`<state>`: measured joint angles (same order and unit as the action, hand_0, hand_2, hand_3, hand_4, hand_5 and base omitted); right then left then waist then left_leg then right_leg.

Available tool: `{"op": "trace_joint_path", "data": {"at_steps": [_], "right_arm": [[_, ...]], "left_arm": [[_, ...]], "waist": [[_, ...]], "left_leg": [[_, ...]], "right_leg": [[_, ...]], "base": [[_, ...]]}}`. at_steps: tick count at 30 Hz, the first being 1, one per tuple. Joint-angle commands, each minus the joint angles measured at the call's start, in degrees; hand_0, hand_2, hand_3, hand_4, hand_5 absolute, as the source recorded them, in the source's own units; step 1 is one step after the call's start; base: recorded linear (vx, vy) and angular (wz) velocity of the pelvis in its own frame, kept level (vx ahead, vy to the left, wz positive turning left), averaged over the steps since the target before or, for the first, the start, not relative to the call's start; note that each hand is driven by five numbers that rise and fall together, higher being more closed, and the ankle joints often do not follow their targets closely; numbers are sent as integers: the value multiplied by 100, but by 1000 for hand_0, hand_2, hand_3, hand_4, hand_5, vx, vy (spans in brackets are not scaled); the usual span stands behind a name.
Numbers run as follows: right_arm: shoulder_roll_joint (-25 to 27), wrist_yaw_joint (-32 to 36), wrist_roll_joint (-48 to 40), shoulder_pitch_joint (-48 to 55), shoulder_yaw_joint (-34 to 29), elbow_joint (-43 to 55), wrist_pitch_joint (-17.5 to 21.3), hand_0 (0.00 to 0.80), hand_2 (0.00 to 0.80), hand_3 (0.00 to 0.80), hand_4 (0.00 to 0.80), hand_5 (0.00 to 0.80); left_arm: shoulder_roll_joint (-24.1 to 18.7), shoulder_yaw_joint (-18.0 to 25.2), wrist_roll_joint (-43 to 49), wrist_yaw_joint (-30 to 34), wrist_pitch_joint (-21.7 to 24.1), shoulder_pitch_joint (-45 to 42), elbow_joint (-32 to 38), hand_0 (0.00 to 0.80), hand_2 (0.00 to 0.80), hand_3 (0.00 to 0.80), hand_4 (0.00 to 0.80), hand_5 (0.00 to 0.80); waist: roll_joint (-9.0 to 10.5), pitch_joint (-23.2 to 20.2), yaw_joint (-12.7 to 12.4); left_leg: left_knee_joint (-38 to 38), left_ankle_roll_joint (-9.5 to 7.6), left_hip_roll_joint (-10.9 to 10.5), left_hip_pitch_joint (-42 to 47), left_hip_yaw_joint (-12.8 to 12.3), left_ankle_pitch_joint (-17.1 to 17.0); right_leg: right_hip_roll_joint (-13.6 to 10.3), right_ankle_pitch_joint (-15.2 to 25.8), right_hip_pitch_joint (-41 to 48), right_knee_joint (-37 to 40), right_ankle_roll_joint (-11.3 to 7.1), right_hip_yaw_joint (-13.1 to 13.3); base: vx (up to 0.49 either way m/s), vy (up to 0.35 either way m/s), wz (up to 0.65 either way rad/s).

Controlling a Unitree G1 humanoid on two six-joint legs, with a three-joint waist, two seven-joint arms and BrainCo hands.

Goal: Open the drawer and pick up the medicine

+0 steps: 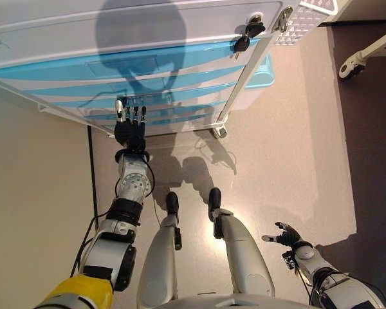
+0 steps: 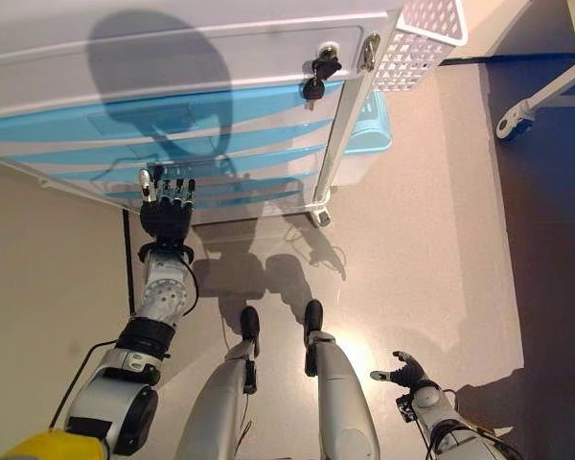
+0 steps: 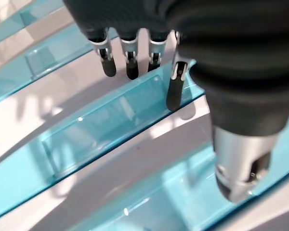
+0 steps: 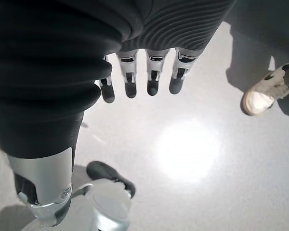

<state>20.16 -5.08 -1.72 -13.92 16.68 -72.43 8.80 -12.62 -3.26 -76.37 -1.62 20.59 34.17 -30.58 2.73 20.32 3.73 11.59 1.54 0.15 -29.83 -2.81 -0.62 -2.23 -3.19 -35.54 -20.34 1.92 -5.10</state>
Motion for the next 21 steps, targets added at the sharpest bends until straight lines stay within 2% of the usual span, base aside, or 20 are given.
{"op": "trace_joint_path", "data": {"at_steps": [1, 10, 21], "right_arm": [[82, -4, -72, 159, 262, 9, 54, 0, 0, 0, 0, 0], [34, -55, -77, 153, 224, 95, 82, 0, 0, 0, 0, 0], [17, -119, -87, 112, 202, 133, 91, 0, 0, 0, 0, 0]], "left_arm": [[-342, 62, 483, 375, 192, 1041, 29, 0, 0, 0, 0, 0], [76, 71, 413, 357, 160, 736, -41, 0, 0, 0, 0, 0], [363, 40, 395, 364, 78, 437, -143, 0, 0, 0, 0, 0]], "waist": [[107, -358, 76], [121, -339, 82], [206, -288, 71]], "left_leg": [[294, -359, -310, -256, -117, 296], [305, -353, -293, -277, -138, 335], [235, -333, -271, -328, -146, 286]], "right_leg": [[-98, 395, -9, 91, -540, 172], [-58, 410, -40, 149, -515, 218], [-25, 507, -55, 290, -514, 222]], "base": [[15, 16, -5], [-6, 9, -3], [-11, -3, -5]]}}
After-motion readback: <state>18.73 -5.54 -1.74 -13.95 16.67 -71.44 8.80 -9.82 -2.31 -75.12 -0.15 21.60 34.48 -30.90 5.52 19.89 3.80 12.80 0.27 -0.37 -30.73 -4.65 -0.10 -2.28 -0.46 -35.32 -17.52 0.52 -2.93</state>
